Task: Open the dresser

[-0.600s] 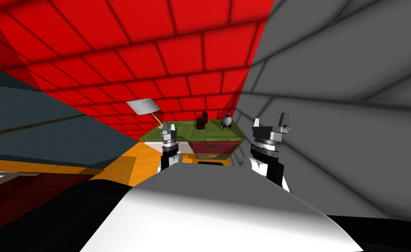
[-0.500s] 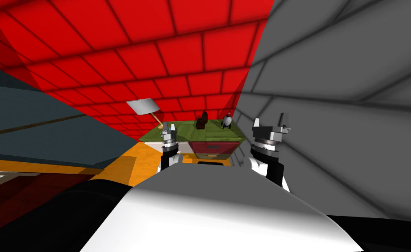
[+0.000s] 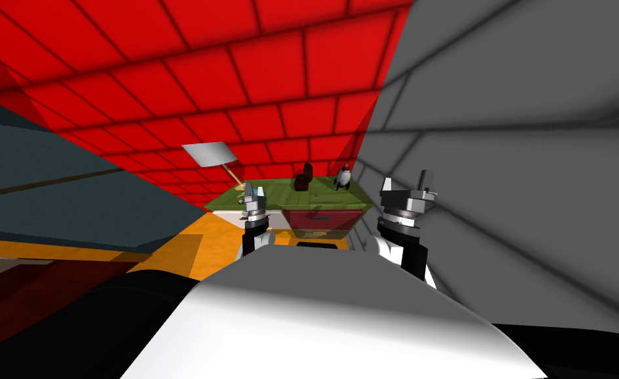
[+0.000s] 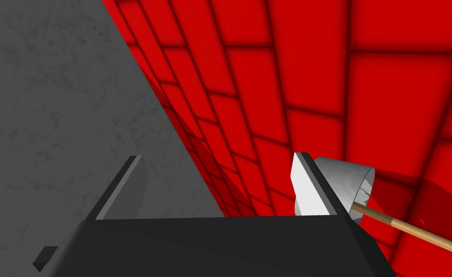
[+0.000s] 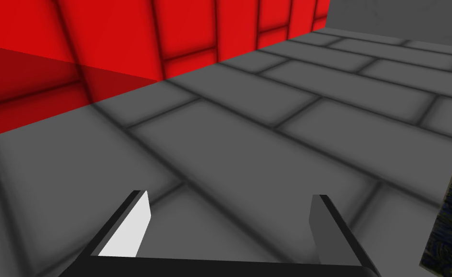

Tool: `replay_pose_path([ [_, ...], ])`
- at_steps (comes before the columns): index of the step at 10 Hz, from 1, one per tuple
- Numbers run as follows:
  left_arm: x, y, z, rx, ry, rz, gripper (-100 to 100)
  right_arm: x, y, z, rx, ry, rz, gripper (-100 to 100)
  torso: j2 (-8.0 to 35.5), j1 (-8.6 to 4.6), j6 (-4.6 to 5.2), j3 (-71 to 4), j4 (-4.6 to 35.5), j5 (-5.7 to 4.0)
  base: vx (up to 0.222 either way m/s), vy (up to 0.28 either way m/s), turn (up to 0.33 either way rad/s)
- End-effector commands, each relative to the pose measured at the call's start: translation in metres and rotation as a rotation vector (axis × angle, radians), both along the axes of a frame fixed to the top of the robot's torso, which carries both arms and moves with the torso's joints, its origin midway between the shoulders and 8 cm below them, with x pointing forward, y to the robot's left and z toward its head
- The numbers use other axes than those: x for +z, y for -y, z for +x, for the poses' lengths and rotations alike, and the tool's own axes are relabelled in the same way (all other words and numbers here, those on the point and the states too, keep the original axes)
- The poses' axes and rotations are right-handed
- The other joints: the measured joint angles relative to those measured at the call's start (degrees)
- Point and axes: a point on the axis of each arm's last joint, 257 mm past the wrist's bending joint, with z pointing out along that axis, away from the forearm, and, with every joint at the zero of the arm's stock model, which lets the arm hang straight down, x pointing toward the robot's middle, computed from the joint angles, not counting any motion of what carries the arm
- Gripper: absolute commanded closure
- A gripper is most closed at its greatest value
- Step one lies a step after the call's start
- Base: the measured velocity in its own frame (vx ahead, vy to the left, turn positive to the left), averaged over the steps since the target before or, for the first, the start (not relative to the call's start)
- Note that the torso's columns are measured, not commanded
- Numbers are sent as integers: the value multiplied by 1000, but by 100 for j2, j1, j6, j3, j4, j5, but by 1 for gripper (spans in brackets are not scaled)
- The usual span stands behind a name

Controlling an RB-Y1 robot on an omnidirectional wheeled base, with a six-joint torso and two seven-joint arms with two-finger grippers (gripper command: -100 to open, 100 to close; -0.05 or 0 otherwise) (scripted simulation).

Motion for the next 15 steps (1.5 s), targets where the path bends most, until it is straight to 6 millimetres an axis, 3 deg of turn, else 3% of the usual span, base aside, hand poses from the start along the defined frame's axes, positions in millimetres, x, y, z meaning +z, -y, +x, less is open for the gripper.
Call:
replay_pose_path([
  [1, 0, 0, 0, 0, 0, 0, 0, 0, 0, 0, 0, 0, 0, 0, 424, 0, 0, -845, 423, 0, 0, 0, 0],
  [3, 0, 0, 0, 0, 0, 0, 0, 0, 0, 0, 0, 0, 0, 0, 1270, 0, 0, -2537, 1269, 0, 0, 0, 0],
  [4, -7, 4, 6, -20, -22, 32, -100, 0, 0, 0, 0, 0, 0, 0, 1693, 0, 0, -3383, 1692, 0, -2, -17, -11],
  [6, -18, 7, 13, -37, -51, 58, -100, 0, 0, 0, 0, -1, 0, 0, 1942, -6, 0, -3888, 1937, -2, -12, -37, -10],
  [15, -107, 11, 53, -83, -244, 107, -100, 0, 0, 0, 0, -1, 0, 0, 1959, -2, 0, -3921, 1960, 0, -17, -61, -18],
])
